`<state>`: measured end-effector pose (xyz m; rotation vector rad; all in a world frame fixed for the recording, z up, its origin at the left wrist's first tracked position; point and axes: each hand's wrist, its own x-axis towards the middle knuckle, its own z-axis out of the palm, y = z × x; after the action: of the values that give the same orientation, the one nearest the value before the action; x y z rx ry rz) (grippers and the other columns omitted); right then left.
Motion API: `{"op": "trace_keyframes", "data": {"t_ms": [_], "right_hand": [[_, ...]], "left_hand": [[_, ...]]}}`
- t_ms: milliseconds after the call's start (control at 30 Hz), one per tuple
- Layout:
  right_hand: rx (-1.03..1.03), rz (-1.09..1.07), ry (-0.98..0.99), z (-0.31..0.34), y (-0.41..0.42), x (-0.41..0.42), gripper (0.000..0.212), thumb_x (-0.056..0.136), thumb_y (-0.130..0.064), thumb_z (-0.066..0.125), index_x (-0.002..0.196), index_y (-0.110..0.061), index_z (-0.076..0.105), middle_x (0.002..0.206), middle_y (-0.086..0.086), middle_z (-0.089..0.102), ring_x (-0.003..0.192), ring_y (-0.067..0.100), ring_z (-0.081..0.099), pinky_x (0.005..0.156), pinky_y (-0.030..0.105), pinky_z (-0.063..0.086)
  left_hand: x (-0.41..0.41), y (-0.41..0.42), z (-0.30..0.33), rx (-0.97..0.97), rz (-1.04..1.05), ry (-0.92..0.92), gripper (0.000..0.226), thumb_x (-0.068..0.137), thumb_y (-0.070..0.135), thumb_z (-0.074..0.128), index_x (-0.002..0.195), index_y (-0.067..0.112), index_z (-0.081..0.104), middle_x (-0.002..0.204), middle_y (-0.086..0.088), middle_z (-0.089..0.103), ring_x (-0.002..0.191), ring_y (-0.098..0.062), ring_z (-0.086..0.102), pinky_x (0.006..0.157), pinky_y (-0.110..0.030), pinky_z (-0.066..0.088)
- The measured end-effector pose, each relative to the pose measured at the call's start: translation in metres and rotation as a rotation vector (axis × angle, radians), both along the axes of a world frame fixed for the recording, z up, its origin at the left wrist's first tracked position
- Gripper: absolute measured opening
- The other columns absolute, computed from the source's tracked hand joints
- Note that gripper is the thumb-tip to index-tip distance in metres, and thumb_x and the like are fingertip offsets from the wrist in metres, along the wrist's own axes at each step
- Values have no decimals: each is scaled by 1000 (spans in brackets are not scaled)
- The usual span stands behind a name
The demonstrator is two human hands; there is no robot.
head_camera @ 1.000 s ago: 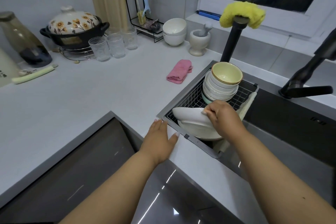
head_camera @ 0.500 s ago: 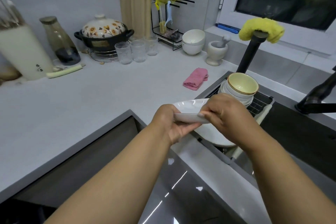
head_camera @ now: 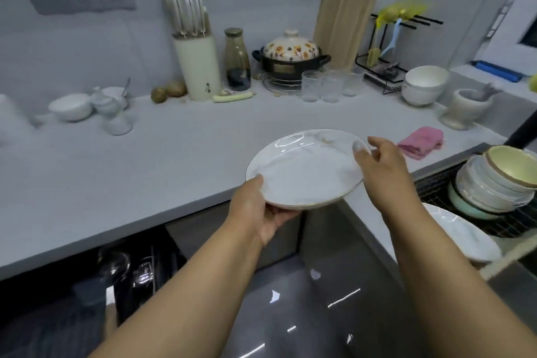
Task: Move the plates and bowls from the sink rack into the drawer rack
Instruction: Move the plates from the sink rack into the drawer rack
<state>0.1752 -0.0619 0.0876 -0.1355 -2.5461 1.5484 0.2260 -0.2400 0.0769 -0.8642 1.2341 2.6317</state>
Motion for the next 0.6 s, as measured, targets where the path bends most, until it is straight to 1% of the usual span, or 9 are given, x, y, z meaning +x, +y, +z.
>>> {"op": "trace_keyframes", "data": {"t_ms": [67,100,167,200,267,333,400,500,600], "right_hand": [[-115,97,-80,-1,-36,12,51,89,-52,48,131,-24,47,124,-1,57,111,16,56,97,38,46],[-187,148,-109,-1,-54,18,48,88,-53,47,127,-24,49,120,-4,60,106,13,59,91,33,50],[-304,222,-159,1,-91,33,31,95,-43,45,119,-24,49,109,-10,61,94,5,60,68,16,53],[-348,246,-189,1,-110,42,24,98,-38,43,118,-25,48,108,-10,60,91,4,59,62,16,53],[-401,279,-256,-1,-146,59,25,98,-38,42,121,-27,47,117,-4,60,98,14,60,72,32,58],[-431,326,-332,-4,-182,78,37,96,-42,43,131,-29,43,126,-2,56,105,22,59,72,43,59],[-494,382,-408,-6,-215,97,44,98,-41,42,140,-31,36,130,-2,52,105,23,60,64,40,60],[-549,473,-467,-10,-263,127,39,100,-32,41,139,-31,38,128,-1,55,101,22,62,59,38,59],[-542,520,-469,-18,-309,156,41,95,-26,42,135,-34,43,124,-1,60,99,25,65,56,36,57]], "left_hand": [[21,-30,0,-7,73,-8,26,103,26,35,94,13,55,92,-10,68,82,-28,67,62,-45,55],[33,-46,0,-9,109,-13,26,103,27,35,93,13,55,90,-10,68,80,-27,66,60,-43,55],[57,-77,-3,-6,181,-23,27,103,28,36,93,13,56,87,-9,68,77,-26,67,52,-38,55],[69,-92,-4,-3,216,-28,27,103,28,36,94,13,56,87,-9,69,78,-26,67,51,-37,55],[94,-122,-8,3,277,-35,28,103,29,36,98,12,57,90,-10,70,81,-26,67,55,-38,56],[119,-150,-11,2,327,-41,28,103,29,37,98,12,58,88,-11,70,82,-27,67,59,-41,55],[145,-179,-14,-15,365,-64,27,102,28,39,97,12,59,84,-10,71,79,-26,68,55,-38,56],[185,-221,-22,-41,416,-114,26,102,30,41,104,11,59,89,-12,71,77,-27,69,49,-35,56],[224,-258,-33,-165,417,-147,27,101,34,41,103,14,58,92,-11,69,74,-28,68,55,-36,57]]}}
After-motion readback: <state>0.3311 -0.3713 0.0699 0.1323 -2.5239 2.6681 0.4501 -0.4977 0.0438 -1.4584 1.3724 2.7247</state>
